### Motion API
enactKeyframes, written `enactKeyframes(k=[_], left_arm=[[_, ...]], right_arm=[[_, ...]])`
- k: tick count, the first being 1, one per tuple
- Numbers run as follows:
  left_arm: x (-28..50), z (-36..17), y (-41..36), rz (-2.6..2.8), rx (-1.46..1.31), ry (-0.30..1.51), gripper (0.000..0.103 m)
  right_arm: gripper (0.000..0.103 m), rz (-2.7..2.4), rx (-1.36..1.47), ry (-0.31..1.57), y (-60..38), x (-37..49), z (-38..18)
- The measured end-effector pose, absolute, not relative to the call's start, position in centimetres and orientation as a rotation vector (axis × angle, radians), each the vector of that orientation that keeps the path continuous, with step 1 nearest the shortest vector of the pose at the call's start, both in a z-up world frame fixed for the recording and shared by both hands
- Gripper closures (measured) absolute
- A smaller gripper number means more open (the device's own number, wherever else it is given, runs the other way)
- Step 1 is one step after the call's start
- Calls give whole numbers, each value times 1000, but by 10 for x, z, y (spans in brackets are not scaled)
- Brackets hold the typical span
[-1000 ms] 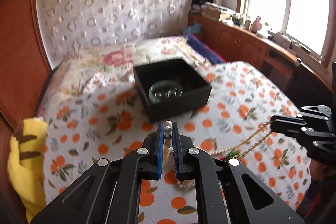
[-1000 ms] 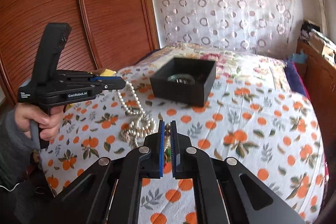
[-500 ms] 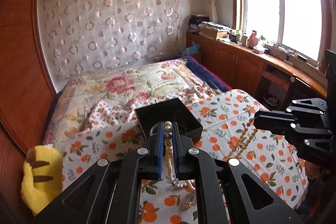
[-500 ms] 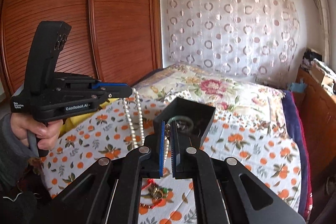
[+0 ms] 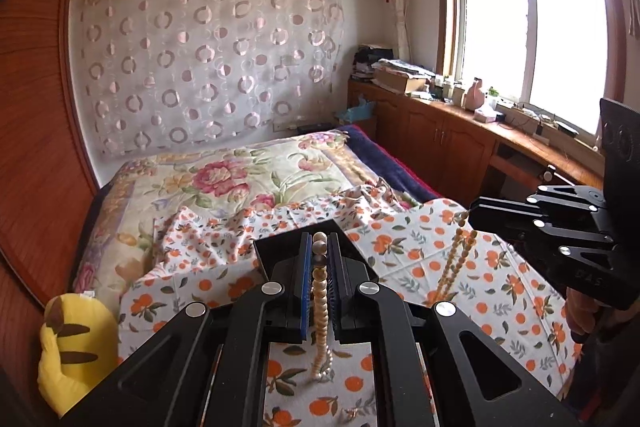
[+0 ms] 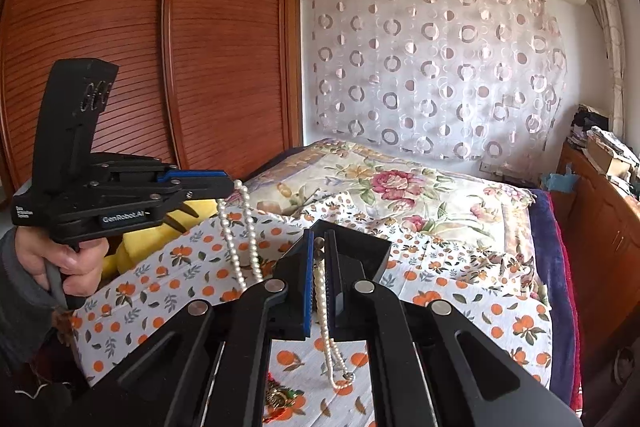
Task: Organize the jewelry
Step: 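Carry the pearl necklace into the black box and open the left tool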
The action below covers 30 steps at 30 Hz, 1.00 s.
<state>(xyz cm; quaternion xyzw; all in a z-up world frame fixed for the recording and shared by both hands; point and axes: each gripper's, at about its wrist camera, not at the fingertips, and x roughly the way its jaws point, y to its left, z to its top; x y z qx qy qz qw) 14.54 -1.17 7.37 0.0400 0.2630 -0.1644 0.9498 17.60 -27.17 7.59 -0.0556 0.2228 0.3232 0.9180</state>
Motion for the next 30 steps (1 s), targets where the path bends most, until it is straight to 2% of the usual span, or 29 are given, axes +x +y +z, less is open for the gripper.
enactKeyframes(k=[20,30], left_arm=[[203,134,-24,-346,85,488,96],[241,120,-24,-321,82,545,96]], right_arm=[[97,717,-127,413,-263,235,128],[97,744,-134,438,-255,265,126]])
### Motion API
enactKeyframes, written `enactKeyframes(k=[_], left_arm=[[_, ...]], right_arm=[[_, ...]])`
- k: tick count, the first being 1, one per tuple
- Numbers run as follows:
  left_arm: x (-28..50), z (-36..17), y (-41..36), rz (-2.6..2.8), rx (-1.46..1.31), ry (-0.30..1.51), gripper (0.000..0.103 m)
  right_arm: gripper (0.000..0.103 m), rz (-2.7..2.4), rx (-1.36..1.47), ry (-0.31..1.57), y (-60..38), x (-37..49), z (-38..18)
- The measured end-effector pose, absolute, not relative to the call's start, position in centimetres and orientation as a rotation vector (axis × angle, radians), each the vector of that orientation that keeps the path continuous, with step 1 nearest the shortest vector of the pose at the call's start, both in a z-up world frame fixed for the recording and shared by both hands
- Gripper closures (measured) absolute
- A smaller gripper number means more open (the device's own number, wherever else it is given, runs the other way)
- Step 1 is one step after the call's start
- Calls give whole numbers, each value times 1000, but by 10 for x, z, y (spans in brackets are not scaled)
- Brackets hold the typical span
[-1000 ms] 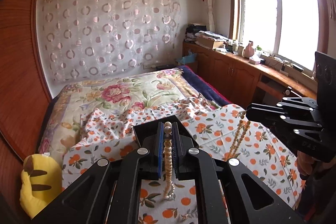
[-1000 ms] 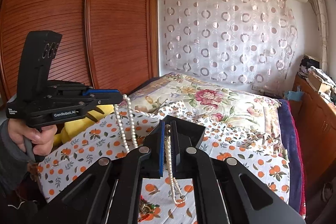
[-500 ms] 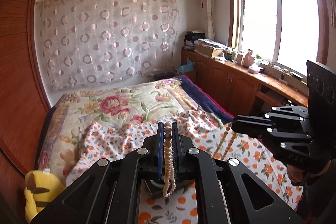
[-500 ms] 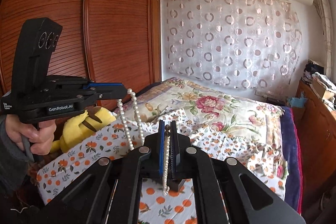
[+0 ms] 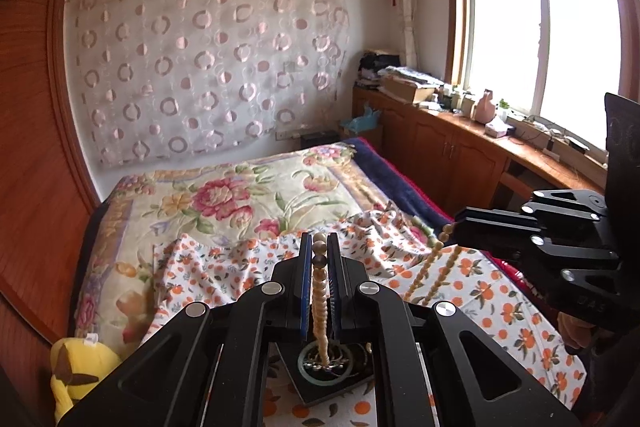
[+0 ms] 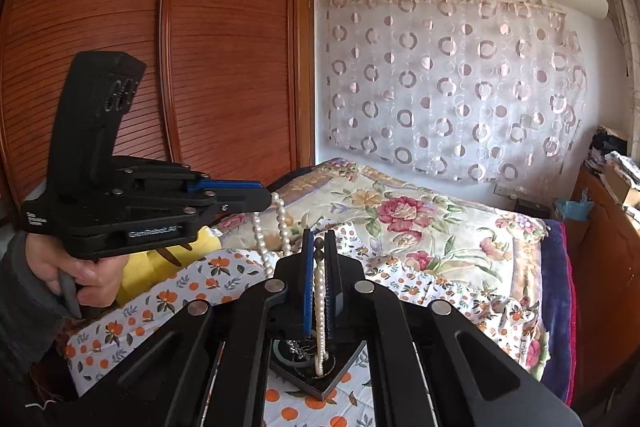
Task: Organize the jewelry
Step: 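Carry the pearl necklace into the black box and open the left tool, then move the left tool back to the red-string charm on the bed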
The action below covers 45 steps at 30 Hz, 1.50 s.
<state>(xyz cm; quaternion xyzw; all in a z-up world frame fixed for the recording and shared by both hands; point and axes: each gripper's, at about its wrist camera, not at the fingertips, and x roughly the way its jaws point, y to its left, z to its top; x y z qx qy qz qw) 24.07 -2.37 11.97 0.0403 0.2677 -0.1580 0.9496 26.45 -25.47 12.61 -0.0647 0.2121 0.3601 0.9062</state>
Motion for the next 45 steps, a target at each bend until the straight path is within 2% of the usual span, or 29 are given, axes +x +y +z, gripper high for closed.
enactKeyframes(k=[11,20,34,35,37,39,41,45], left_arm=[[275,85,-19,-320,70,599,96],[293,31,-10,-318,46,701,96],[291,6,-15,-324,61,739,96],[292,6,-16,-322,64,744,95],[290,5,-17,-318,67,749,86],[282,2,-17,-315,72,747,73],[273,-1,-16,-313,73,750,72],[246,-15,-11,-318,66,768,63]], right_arm=[[97,759,-153,583,-231,290,65],[97,750,-124,709,-225,307,7],[95,737,-109,754,-230,305,-12],[94,732,-108,754,-232,305,-13],[91,721,-106,752,-235,302,-13],[90,710,-105,750,-239,297,-15],[90,698,-104,749,-243,291,-16],[90,680,-107,756,-252,268,-25]])
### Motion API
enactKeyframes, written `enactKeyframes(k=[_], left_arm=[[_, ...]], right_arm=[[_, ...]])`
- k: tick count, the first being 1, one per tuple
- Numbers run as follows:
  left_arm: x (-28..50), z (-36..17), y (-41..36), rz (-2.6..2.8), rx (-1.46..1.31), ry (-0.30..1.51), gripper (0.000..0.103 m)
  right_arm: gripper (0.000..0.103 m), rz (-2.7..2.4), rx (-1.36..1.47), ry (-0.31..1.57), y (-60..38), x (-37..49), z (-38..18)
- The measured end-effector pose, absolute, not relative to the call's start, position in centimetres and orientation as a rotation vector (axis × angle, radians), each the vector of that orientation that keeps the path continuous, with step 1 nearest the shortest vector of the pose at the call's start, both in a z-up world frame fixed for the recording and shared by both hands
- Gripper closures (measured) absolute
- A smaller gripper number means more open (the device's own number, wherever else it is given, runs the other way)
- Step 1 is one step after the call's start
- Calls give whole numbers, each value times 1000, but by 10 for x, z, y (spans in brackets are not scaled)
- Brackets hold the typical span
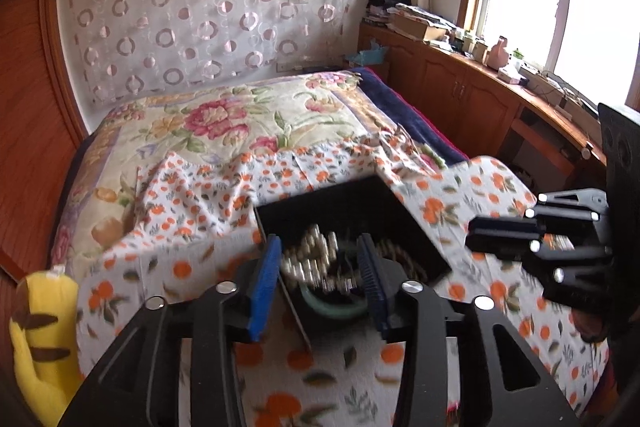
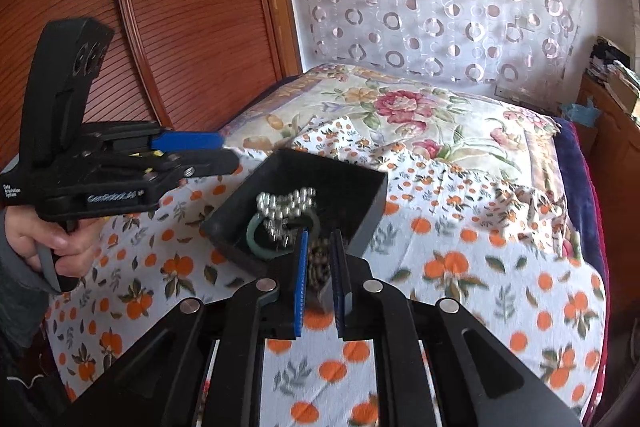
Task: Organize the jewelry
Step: 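Move the left tool back to the red-string charm on the bed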
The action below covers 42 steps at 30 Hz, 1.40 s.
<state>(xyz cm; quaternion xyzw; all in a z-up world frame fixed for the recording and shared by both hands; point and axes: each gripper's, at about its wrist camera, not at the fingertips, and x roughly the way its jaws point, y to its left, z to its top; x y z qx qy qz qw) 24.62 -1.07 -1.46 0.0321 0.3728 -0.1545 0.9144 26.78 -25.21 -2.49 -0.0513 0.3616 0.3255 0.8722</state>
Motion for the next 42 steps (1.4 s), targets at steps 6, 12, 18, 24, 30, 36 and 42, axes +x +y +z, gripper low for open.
enactKeyframes(k=[6,12,18,24,30,36,42], left_arm=[[204,-42,0,-326,45,811,57],[173,-61,1,-320,52,829,55],[148,-70,-2,-339,27,840,50],[130,-78,-14,-361,28,847,50],[114,-86,-31,-383,37,847,50],[105,-90,-48,-373,72,844,50],[107,-97,-60,-379,96,860,61]], right_arm=[[90,669,-107,786,-262,235,-48],[90,664,-98,805,-263,212,-68],[90,645,-85,832,-267,192,-84],[90,655,-85,835,-266,172,-89],[89,643,-82,819,-272,154,-91],[81,620,-73,821,-282,131,-93],[72,605,-50,822,-296,107,-99]])
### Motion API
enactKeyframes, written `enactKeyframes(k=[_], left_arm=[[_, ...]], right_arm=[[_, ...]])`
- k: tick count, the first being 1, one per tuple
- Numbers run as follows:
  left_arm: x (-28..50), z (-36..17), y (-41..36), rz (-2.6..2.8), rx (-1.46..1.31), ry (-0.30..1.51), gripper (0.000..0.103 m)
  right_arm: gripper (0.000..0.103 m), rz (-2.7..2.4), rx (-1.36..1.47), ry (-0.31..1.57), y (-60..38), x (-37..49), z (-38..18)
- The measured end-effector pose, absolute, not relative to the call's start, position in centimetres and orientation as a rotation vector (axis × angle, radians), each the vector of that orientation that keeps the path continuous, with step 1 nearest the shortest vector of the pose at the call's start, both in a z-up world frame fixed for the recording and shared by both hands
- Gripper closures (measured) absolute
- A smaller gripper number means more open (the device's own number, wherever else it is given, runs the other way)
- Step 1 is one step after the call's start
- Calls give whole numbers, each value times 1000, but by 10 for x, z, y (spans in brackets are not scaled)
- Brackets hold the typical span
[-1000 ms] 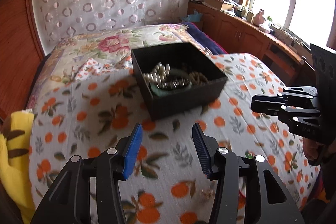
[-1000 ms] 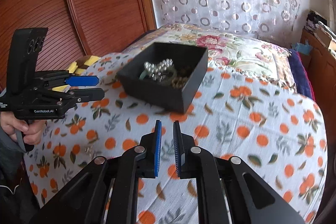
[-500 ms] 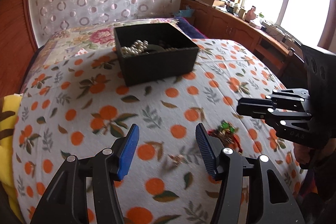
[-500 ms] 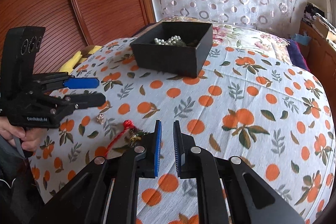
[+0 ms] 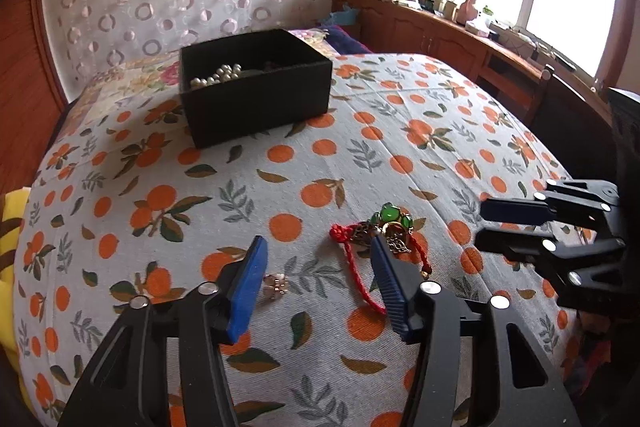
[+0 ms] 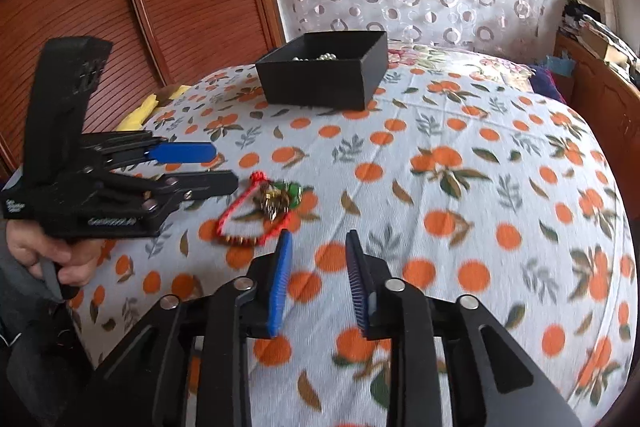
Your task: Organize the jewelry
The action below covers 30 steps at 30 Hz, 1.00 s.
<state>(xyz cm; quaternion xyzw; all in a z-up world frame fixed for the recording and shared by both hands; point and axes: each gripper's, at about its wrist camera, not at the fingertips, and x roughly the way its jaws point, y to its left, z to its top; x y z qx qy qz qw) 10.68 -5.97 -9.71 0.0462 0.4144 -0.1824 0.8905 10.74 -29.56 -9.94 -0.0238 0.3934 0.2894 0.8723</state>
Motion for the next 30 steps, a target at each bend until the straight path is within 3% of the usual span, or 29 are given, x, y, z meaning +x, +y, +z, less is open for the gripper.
enactKeyframes(k=[4,10,14,30], left_arm=[[115,-106,-65,-379,92,889,72],[121,-107,-72,-359,109,879,76],[121,-108,-76,-367,129,872,95],[86,-43,-91,-446,75,707,97]], right_arm=[[72,605,-47,820,-298,96,-103],[72,602,-44,792,-301,88,-103],[72,596,-42,776,-302,87,-102],[72,593,-46,770,-299,84,-103]])
